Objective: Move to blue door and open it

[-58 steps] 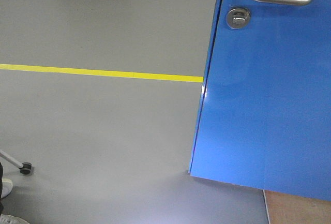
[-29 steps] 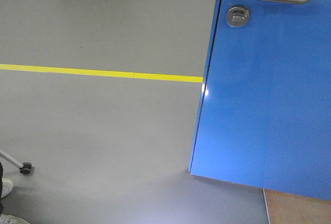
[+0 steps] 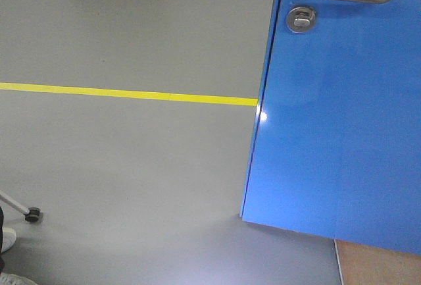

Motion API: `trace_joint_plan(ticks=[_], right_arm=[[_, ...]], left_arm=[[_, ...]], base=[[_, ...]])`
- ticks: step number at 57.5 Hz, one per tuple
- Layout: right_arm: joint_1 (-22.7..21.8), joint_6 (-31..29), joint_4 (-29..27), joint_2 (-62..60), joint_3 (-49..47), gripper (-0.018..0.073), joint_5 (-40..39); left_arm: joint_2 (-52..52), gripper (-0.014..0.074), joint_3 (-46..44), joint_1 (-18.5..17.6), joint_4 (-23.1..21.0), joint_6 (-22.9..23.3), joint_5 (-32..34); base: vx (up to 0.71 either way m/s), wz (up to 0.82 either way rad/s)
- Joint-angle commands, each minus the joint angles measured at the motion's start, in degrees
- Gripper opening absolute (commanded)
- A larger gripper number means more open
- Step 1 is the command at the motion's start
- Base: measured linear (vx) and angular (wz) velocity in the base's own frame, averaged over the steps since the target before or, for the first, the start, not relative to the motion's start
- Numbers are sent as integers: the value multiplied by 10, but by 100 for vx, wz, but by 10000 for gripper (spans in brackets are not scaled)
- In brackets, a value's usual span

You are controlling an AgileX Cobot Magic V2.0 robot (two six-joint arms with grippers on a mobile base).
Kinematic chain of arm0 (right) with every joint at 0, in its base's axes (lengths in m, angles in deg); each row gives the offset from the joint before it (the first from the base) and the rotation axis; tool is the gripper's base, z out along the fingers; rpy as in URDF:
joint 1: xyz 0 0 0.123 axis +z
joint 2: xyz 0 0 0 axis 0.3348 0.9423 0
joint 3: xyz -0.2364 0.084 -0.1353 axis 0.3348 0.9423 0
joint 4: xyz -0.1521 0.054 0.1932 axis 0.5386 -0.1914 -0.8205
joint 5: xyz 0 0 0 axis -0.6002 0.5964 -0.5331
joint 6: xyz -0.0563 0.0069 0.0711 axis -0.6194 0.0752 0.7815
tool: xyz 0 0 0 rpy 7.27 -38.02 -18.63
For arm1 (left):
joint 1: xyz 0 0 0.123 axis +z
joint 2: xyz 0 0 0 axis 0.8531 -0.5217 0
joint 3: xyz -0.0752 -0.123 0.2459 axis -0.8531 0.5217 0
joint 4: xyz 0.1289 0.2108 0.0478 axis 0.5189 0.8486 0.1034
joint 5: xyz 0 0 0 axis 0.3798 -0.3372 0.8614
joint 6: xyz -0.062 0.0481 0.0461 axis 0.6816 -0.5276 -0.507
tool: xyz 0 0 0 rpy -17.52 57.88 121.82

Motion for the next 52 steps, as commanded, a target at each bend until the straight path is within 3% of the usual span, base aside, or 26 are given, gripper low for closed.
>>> trace_joint_plan(ticks=[1, 16, 27, 52], right_arm=[[-7, 9, -21, 11, 34, 12, -87], [-10, 14, -22, 27, 152, 12, -298], [-10, 14, 53, 27, 150, 12, -294], [-10, 14, 51, 27, 150, 12, -293]], left_arm=[[7, 73, -15, -4, -1, 4, 48], [7, 73, -15, -4, -1, 4, 48], [7, 73, -15, -4, -1, 4, 48], [7, 73, -15, -4, -1, 4, 48]], base=[[0, -1], [0, 0], [0, 0], [0, 0]])
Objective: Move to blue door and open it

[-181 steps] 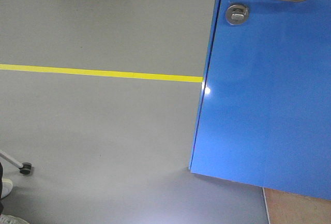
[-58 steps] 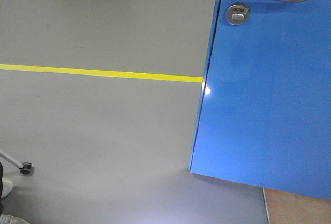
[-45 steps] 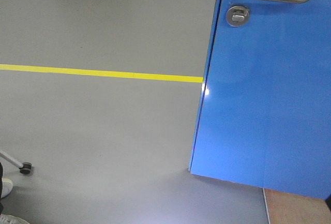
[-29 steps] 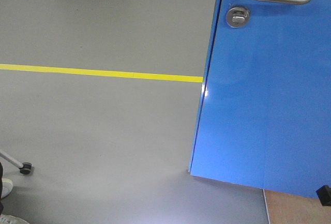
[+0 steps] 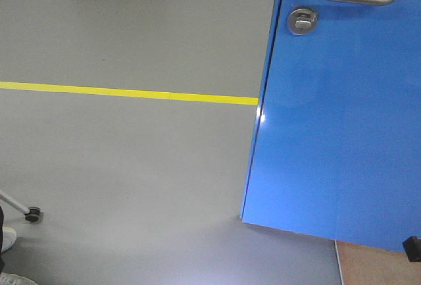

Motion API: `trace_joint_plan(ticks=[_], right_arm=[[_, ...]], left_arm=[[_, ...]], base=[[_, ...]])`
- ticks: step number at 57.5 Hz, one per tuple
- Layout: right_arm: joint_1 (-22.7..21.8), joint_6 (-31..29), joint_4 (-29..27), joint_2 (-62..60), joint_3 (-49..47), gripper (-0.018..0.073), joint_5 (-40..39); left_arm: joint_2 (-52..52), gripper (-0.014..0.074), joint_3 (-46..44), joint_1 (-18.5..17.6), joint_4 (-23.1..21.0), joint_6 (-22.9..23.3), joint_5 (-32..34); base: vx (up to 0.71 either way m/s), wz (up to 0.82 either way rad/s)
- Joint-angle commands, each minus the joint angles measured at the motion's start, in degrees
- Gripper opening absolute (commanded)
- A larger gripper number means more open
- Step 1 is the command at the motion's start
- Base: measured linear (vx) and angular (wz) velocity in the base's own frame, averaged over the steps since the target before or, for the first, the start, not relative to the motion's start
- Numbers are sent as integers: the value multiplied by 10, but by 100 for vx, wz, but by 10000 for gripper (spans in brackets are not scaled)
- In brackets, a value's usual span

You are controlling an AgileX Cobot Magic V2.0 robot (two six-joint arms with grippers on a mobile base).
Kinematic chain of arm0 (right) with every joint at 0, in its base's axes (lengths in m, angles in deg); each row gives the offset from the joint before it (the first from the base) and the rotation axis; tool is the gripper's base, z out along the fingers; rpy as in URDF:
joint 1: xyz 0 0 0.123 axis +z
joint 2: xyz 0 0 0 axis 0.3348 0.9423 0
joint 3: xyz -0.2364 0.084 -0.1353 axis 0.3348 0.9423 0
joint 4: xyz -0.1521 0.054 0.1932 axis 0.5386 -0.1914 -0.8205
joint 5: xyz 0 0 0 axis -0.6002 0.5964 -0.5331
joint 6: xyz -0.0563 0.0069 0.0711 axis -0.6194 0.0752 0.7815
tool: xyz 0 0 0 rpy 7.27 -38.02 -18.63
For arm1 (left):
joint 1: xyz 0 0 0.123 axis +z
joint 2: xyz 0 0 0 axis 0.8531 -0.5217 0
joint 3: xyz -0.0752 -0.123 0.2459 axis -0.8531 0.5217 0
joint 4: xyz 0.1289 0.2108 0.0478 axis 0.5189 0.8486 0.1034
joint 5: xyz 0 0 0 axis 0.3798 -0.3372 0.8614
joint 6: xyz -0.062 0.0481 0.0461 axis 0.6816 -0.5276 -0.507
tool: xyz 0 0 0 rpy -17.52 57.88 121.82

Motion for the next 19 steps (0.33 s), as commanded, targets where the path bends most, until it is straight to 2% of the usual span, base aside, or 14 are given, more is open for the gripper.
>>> trace_joint_plan(ticks=[1, 19], right_arm=[[-4, -1, 6, 9, 1, 12, -51], [-4, -1, 6, 9, 1, 12, -52]], left_arm=[[7, 73, -15, -4, -1, 4, 48], [7, 73, -15, -4, -1, 4, 48]], base=[[0, 0], [0, 0]])
